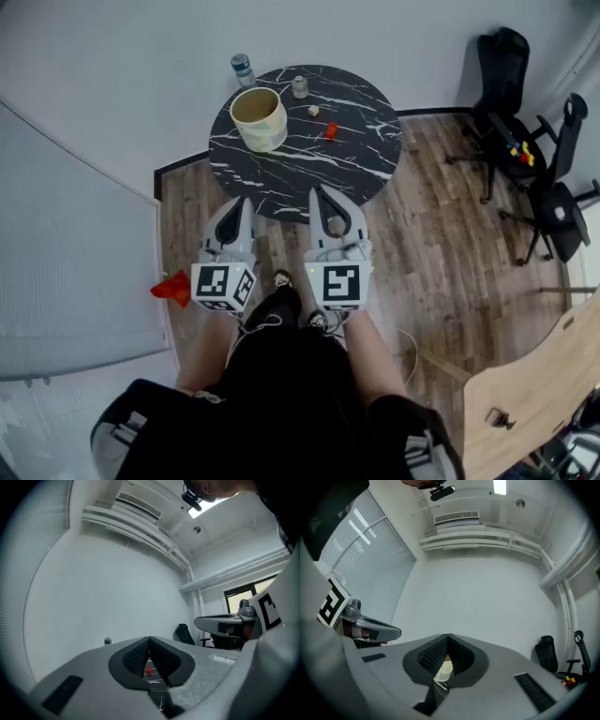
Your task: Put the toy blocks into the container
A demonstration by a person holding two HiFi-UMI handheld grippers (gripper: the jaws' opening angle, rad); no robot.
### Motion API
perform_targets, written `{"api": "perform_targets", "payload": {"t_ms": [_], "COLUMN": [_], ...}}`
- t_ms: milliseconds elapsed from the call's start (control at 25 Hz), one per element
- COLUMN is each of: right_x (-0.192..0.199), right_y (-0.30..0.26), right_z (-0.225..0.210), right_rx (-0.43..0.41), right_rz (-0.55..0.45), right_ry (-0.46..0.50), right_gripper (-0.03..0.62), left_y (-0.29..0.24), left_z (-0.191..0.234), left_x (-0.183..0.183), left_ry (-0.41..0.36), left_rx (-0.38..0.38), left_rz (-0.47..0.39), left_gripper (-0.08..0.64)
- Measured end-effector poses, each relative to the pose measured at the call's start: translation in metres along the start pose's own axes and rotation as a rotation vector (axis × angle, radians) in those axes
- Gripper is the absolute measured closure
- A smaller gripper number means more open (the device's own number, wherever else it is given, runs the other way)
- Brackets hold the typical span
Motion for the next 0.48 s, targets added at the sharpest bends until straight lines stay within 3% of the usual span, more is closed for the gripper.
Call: {"api": "perform_targets", "payload": {"t_ms": [240, 480], "right_x": [0.005, 0.011], "right_y": [-0.039, -0.088], "right_z": [0.005, -0.001], "right_rx": [-0.039, -0.019], "right_rz": [0.010, 0.011], "right_ry": [0.022, -0.001], "right_gripper": [0.595, 0.595], "left_y": [-0.029, -0.068], "left_z": [0.024, 0.059], "left_x": [0.006, 0.013], "left_ry": [0.012, 0.029], "left_rx": [0.006, 0.022], "left_rz": [0.001, 0.020], "left_gripper": [0.560, 0.560]}}
Point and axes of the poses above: the fingertips, and each gripper's own axes: y backward along the fingers, z to its left, x out of its underside, the point moved 7 cm from there along y, backward along the fingers, and after that the axes turned 4 degrees about z, right-handed, at the moved point
